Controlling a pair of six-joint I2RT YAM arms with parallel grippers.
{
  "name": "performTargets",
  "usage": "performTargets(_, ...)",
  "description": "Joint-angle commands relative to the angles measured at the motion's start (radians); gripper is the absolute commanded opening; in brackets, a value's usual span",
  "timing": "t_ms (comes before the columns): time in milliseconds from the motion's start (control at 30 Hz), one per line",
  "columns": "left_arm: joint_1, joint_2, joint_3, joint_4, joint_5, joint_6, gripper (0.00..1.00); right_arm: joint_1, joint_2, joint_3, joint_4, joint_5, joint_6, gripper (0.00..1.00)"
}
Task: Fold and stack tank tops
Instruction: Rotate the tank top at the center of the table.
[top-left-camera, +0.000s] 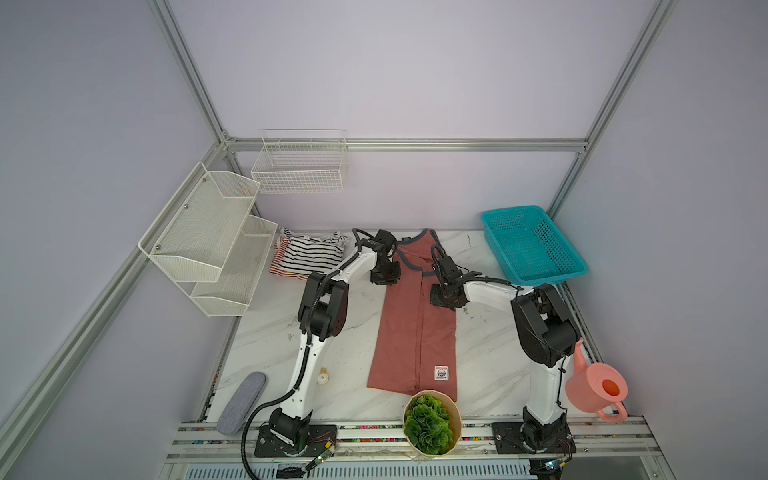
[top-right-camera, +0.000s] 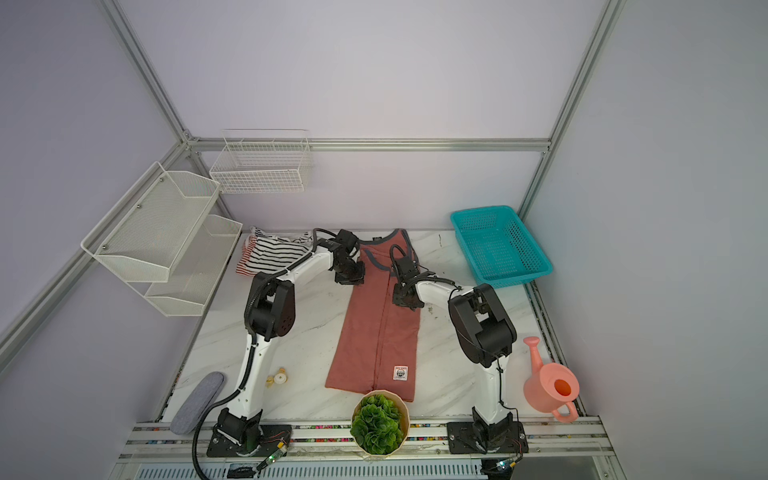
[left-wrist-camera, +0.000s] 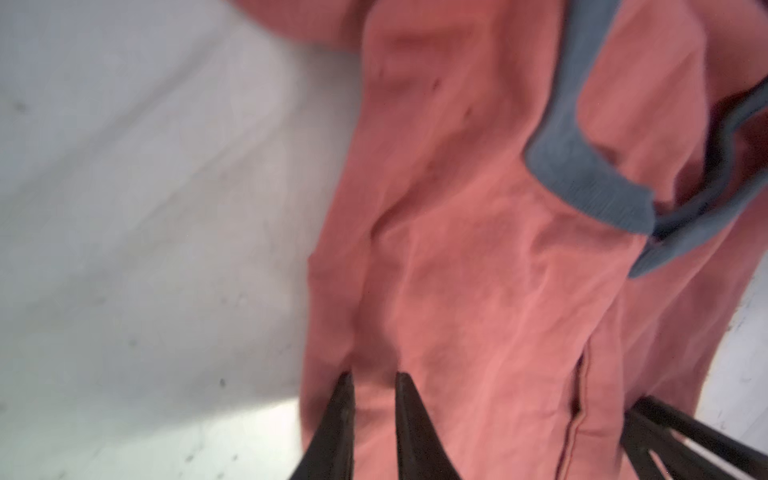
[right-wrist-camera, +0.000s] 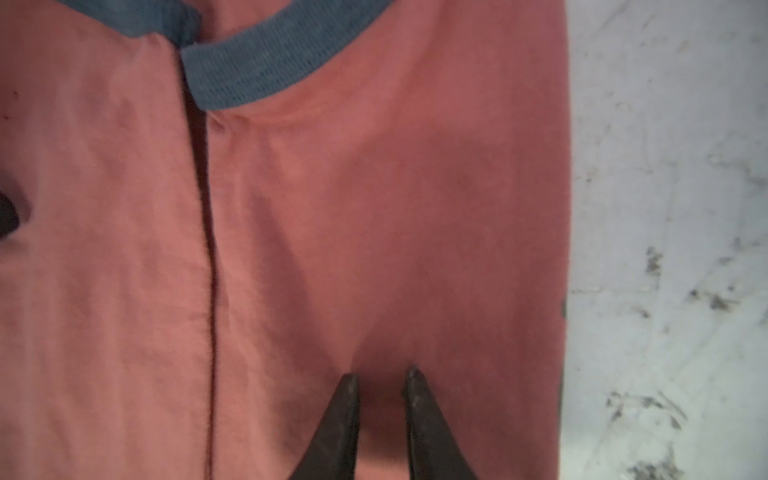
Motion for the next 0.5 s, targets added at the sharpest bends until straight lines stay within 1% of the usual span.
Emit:
performTargets(0,0.011,-0.065,-0.129,-0.081,-0.086,0.013,0.20,-0.005,0.067,-0.020,-0.085,-0.037,0.014,0.24)
performTargets(133,0.010,-0.114,-0.220,-0.075,-0.092,-0.010,0.21,-0.004,0.098,0.032,-0.092,-0.050,0.005,0.24)
performTargets(233,0.010,-0.157,-0.248,-0.063,-0.090,-0.025,0.22,-0.005,0.099,0.066,-0.098,-0.052,0.000,0.26)
performTargets(333,0.010,-0.198,-0.198,-0.063,-0.088,-0.032,0.27,-0.005,0.080,0.100,-0.103,-0.054,-0.003,0.27)
performTargets(467,0.016,-0.204,-0.038,-0.061,-0.083,-0.023,0.33,-0.004,0.061,0.167,-0.133,-0.047,0.006,0.29)
